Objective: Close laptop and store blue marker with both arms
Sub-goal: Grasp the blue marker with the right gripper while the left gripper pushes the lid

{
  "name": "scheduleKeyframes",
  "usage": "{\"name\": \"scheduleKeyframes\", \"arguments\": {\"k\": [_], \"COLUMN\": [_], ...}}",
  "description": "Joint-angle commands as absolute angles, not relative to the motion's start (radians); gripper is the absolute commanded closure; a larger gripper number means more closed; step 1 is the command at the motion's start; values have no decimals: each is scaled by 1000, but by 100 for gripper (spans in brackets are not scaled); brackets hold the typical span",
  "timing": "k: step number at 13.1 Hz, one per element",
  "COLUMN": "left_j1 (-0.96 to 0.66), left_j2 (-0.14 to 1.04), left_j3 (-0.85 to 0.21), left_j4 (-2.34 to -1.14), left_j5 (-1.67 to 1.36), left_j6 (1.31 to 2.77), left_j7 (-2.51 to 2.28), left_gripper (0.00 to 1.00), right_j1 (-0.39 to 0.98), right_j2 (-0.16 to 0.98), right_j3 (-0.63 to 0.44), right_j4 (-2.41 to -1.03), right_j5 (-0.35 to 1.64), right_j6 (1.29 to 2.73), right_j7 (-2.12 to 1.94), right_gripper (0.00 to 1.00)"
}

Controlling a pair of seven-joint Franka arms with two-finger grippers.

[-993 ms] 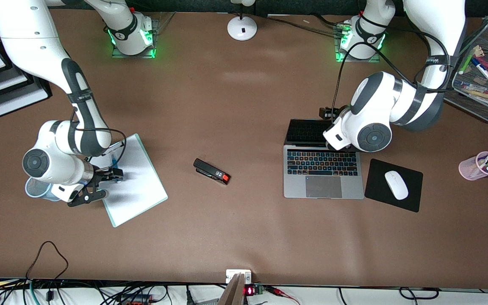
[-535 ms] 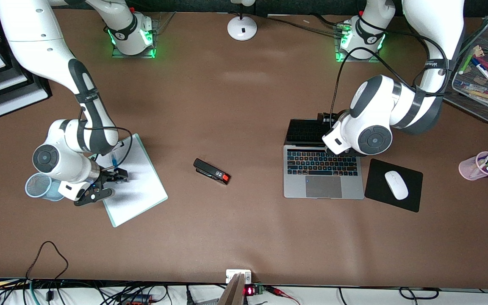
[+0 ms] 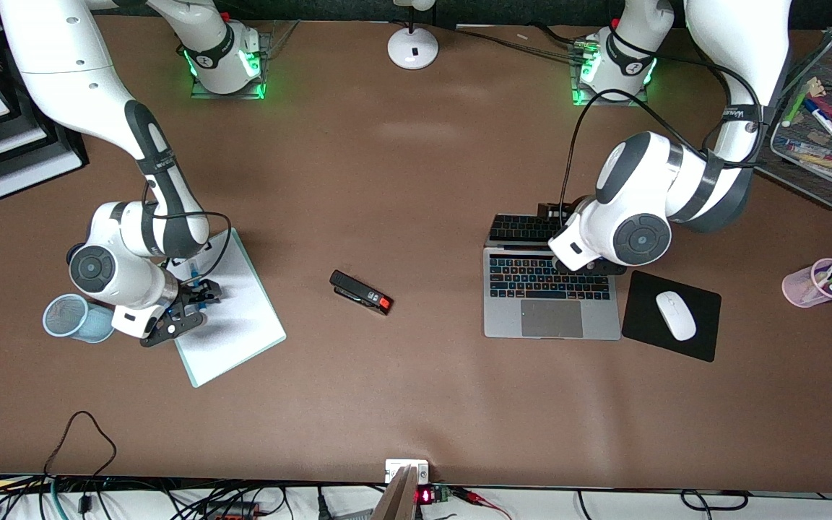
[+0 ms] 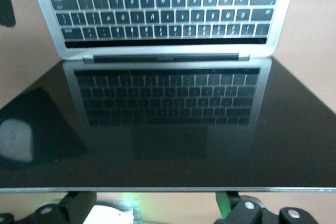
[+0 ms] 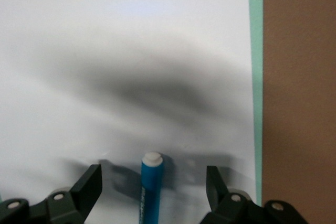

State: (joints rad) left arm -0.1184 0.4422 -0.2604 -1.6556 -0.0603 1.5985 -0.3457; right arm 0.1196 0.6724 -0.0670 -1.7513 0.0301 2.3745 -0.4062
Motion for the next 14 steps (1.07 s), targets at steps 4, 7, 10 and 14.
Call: {"name": "scheduleKeyframes", "arguments": {"k": [4,7,10,14], "left_j1": [-121,-121,-121,-121], "left_j2": [466,479,495,520], "left_j3": [-258,-258,-256,-256], "left_j4": [-1631,-1631,-1631,-1629], "left_j5": [-80,-80,-78,-77], "left_j6": [1704,1747,1804,1871], "left_j7": [-353,-353,-353,-351], "left_gripper": [0,0,0,0], "right_j1": [117,117,118,118], "right_j2": [632,634,634,635], "right_j3": [-66,-66,-64,-64], "right_j4": [-1790,-1790,-1792,-1792], "right_j5": [20,20,21,21], "right_j6": [2388,2390,2390,2387], "right_j7": [-410,-410,-407,-407], "right_gripper": [36,41,47,53]}}
